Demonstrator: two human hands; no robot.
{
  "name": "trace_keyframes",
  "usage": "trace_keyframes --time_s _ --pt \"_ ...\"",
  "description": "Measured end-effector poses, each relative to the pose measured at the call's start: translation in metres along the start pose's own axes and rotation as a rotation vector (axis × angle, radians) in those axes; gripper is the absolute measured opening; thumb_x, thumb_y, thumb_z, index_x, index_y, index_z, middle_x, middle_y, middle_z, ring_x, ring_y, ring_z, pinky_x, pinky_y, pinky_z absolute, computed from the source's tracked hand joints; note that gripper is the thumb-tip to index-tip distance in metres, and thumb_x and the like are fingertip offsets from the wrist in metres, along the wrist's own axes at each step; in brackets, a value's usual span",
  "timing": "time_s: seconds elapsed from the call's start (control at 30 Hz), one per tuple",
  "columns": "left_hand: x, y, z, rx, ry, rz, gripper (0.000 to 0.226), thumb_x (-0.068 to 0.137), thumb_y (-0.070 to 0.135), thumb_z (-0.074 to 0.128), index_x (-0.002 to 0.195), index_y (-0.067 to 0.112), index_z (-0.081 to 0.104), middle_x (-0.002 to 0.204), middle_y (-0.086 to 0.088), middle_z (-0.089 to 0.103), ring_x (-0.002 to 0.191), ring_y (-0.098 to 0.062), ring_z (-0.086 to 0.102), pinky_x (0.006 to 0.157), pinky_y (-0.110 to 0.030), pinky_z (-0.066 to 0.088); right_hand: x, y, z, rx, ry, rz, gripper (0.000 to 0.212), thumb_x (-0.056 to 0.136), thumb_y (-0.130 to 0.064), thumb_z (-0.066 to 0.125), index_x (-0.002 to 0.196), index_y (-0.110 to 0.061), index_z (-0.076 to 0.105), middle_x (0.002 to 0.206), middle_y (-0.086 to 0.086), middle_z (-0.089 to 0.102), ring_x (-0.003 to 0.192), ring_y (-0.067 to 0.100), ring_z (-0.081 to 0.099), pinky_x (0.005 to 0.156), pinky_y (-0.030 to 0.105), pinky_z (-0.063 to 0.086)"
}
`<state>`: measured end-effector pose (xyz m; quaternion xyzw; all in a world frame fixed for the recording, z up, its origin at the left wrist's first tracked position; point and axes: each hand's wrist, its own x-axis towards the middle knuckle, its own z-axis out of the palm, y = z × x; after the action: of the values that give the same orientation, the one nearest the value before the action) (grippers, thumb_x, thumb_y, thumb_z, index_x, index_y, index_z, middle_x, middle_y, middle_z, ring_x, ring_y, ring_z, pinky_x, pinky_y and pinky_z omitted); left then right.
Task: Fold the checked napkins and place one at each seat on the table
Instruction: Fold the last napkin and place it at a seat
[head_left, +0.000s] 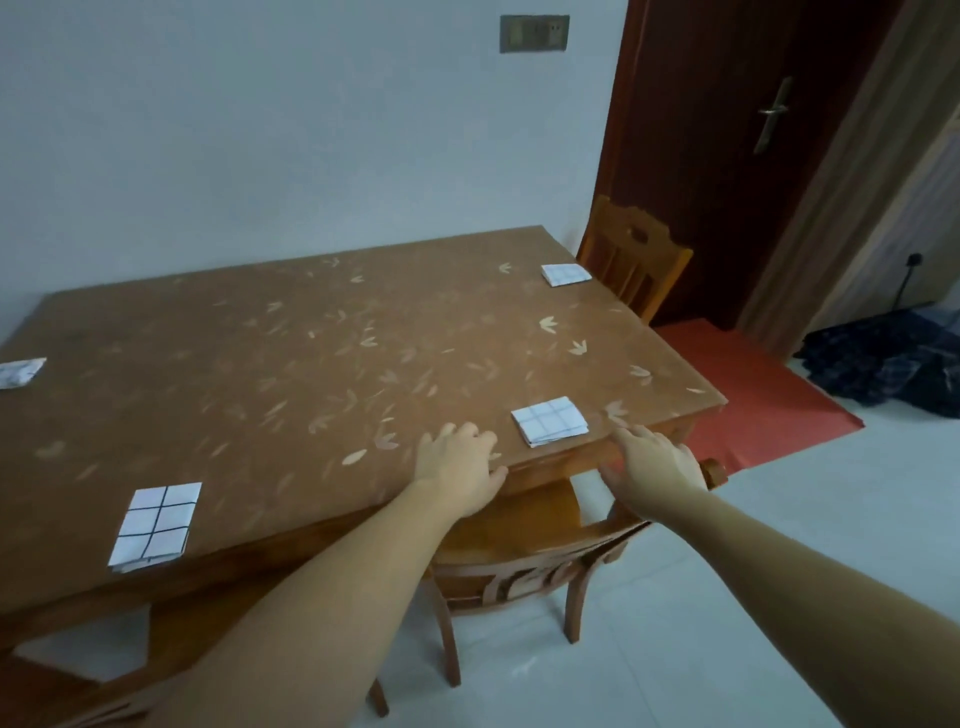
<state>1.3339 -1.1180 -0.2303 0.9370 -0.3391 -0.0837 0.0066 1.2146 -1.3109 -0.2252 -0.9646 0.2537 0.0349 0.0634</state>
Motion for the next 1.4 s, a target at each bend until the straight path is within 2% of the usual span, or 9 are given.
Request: trace_keyframes --time_s 0.3,0.57,0.67,0.73,0.8,0.9,1.07,1.3,1.4 --pt "0.093 0.010 0.055 -0.099 -0.094 -0.130 0.040 0.097 0.049 0.042 0.124 0.024 0.058 0.124 0.001 0.058 0.123 -0.025 0.048 0.100 -0.044 0.038 0.098 0.031 0.042 0.027 -0.095 -0.047 0.045 0.100 -0.039 0.035 0.141 -0.023 0.044 0.145 0.003 0.048 0.126 0.026 0.052 0.101 0.043 0.042" --pt "0.152 0.036 0.092 -0.129 -0.096 -0.278 0.031 0.101 0.042 0.035 0.091 0.024 0.059 0.095 0.001 0.067 0.102 -0.024 0.062 0.110 -0.049 0.030 0.188 0.052 0.091 0.072 -0.153 -0.128 0.031 0.099 -0.038 0.038 0.102 -0.016 0.060 0.100 0.006 0.064 0.086 0.024 0.063 0.074 0.036 0.051" --pt "0.173 0.048 0.100 -0.170 -0.051 -0.327 0.033 0.101 0.043 0.034 0.091 0.023 0.059 0.095 -0.001 0.066 0.089 -0.024 0.062 0.086 -0.040 0.042 0.212 0.057 0.101 0.120 -0.164 -0.152 0.030 0.099 -0.037 0.039 0.102 -0.014 0.059 0.096 0.005 0.058 0.084 0.026 0.060 0.070 0.035 0.049" --pt "0.184 0.053 0.101 -0.174 -0.046 -0.342 0.037 0.101 0.044 0.036 0.096 0.018 0.061 0.090 -0.002 0.063 0.078 -0.021 0.056 0.062 -0.032 0.037 0.224 0.059 0.105 0.138 -0.176 -0.158 0.031 0.099 -0.037 0.040 0.099 -0.013 0.060 0.090 0.004 0.053 0.079 0.026 0.059 0.067 0.036 0.050" --pt "0.191 0.058 0.103 -0.170 -0.057 -0.371 0.037 0.101 0.045 0.037 0.094 0.017 0.060 0.079 0.001 0.057 0.069 -0.016 0.051 0.052 -0.029 0.030 0.230 0.060 0.109 0.151 -0.189 -0.167 0.033 0.099 -0.039 0.040 0.093 -0.014 0.060 0.084 0.004 0.055 0.071 0.024 0.059 0.062 0.034 0.050" --pt "0.198 0.060 0.110 -0.218 -0.054 -0.425 0.031 0.100 0.043 0.043 0.098 0.016 0.058 0.076 0.004 0.051 0.069 -0.014 0.050 0.051 -0.027 0.029 0.236 0.061 0.114 0.174 -0.187 -0.166 0.029 0.098 -0.038 0.042 0.087 -0.016 0.058 0.073 0.001 0.055 0.064 0.019 0.057 0.056 0.030 0.049" --pt "0.197 0.056 0.117 -0.265 -0.027 -0.468 0.029 0.100 0.038 0.046 0.111 0.015 0.059 0.098 -0.004 0.065 0.083 -0.021 0.061 0.059 -0.029 0.037 0.236 0.054 0.116 0.198 -0.197 -0.138 0.023 0.096 -0.031 0.048 0.084 -0.014 0.059 0.064 -0.002 0.052 0.060 0.018 0.055 0.056 0.029 0.049" --pt "0.178 0.032 0.122 -0.193 -0.012 -0.462 0.029 0.099 0.040 0.045 0.104 0.015 0.060 0.086 -0.002 0.066 0.075 -0.019 0.060 0.058 -0.031 0.042 0.221 0.029 0.121 0.243 -0.182 -0.155 0.021 0.095 -0.031 0.051 0.086 -0.016 0.061 0.072 0.002 0.063 0.064 0.020 0.062 0.063 0.038 0.059" --pt "0.165 0.017 0.120 -0.195 -0.014 -0.477 0.028 0.100 0.038 0.044 0.105 0.015 0.060 0.085 -0.001 0.061 0.073 -0.018 0.054 0.051 -0.028 0.033 0.214 0.012 0.124 0.252 -0.209 -0.169 0.023 0.095 -0.031 0.050 0.081 -0.015 0.061 0.069 0.003 0.061 0.064 0.022 0.062 0.065 0.041 0.059"
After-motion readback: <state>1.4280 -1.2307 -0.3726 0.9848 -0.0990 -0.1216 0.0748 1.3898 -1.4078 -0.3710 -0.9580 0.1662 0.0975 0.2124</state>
